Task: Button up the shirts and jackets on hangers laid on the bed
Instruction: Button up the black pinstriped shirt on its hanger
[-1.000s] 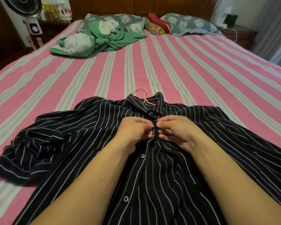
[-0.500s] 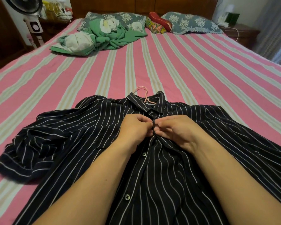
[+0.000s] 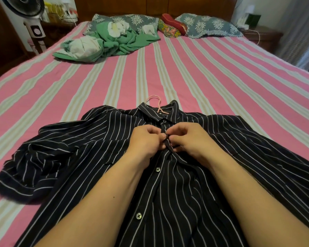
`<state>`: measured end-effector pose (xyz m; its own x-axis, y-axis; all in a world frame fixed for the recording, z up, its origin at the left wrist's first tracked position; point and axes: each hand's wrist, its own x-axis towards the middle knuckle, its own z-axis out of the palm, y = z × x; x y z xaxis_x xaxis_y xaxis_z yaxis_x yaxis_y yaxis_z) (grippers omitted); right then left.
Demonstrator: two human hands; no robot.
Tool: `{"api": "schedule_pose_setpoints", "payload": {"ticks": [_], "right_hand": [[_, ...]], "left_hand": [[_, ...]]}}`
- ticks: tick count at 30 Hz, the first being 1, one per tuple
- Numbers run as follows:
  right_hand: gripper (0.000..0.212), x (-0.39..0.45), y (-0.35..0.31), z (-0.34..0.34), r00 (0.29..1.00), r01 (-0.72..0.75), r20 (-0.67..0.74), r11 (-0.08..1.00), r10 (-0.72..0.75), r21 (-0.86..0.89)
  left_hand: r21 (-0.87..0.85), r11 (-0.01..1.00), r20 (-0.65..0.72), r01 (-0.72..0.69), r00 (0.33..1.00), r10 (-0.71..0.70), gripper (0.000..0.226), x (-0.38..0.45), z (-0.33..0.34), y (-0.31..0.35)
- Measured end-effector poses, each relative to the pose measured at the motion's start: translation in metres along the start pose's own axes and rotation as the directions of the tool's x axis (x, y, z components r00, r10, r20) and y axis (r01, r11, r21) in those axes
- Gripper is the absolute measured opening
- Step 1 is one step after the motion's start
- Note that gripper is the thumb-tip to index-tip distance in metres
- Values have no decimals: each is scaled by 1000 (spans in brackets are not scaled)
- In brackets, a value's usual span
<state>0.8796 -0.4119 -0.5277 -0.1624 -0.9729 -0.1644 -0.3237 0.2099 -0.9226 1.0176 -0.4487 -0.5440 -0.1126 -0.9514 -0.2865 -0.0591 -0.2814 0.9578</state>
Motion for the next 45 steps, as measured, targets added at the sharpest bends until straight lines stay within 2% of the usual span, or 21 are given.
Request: {"api": "schedule_pose_setpoints", "payload": {"ticks": [3,5,11,13,14,16,17,18,21,24,26,27,29,30,31,34,36,38,40,42,45], "right_hand": [[12,5,3,1,989,127,-38,940,-146,-317],[8,6,2,0,980,163,-33,892,-195,-421],[11,8,5,-2,989,116,-16,848,-145,-517],[10,10,8,2,991,120,15,821,-135,-558],[10,12,10,5,992,117,32,804,-121,-583],[11,16,13,8,994,104,46,775,-97,-624],[12,18,14,10,995,93,36,774,-90,-626],[13,18,16,11,997,73,19,784,-78,-616],[14,12,14,14,999,19,-16,809,-35,-587],[15,-9,-12,0,992,-4,100,815,76,-580],[38,-37,-34,-13,971,13,196,782,140,-623],[55,-54,-40,-17,966,45,212,710,149,-702],[72,-96,-36,-21,982,65,144,489,126,-870],[71,-121,-28,-22,990,29,81,406,112,-913],[68,-143,-18,-25,996,-11,23,378,87,-926],[51,-188,2,-42,991,-123,-137,384,-8,-915],[42,-202,5,-47,978,-156,-200,428,-59,-890],[42,-215,2,-39,980,-157,-198,517,-26,-841],[46,-221,6,-29,981,-155,-192,526,-15,-836],[50,-221,9,-30,973,-203,-232,515,8,-833],[41,-218,8,-42,971,-217,-237,521,30,-825]], "left_hand": [[4,1000,-25,-24,999,24,21,0,0,-1],[29,998,-22,-51,998,52,23,0,-1,-2],[105,990,77,-97,993,90,18,0,-4,-2],[221,965,102,-145,987,125,20,1,-5,-5],[360,910,110,-204,978,176,20,3,-5,-7],[671,684,122,-287,952,279,12,4,-3,-7],[759,588,120,-282,947,299,6,2,-3,-7],[797,549,106,-252,953,285,12,1,-3,-8],[811,557,86,-176,979,185,23,-8,-5,-5],[852,487,204,-193,978,30,30,-34,-13,19],[876,422,301,-233,948,-100,51,-67,-22,35],[900,349,319,-261,940,-119,61,-87,-29,37],[942,216,281,-257,956,-85,73,-133,-46,28],[955,193,242,-224,968,-71,75,-158,-54,20],[964,176,211,-199,976,-56,75,-182,-63,11],[985,49,162,-165,986,49,64,-225,-86,-5],[985,-11,172,-171,979,113,52,-234,-93,-6],[976,-65,215,-207,965,148,37,-241,-90,-3],[969,-114,240,-221,950,199,23,-249,-83,-1],[975,-78,220,-207,944,248,18,-257,-80,6],[953,191,159,-234,926,342,18,-264,-72,25]]}}
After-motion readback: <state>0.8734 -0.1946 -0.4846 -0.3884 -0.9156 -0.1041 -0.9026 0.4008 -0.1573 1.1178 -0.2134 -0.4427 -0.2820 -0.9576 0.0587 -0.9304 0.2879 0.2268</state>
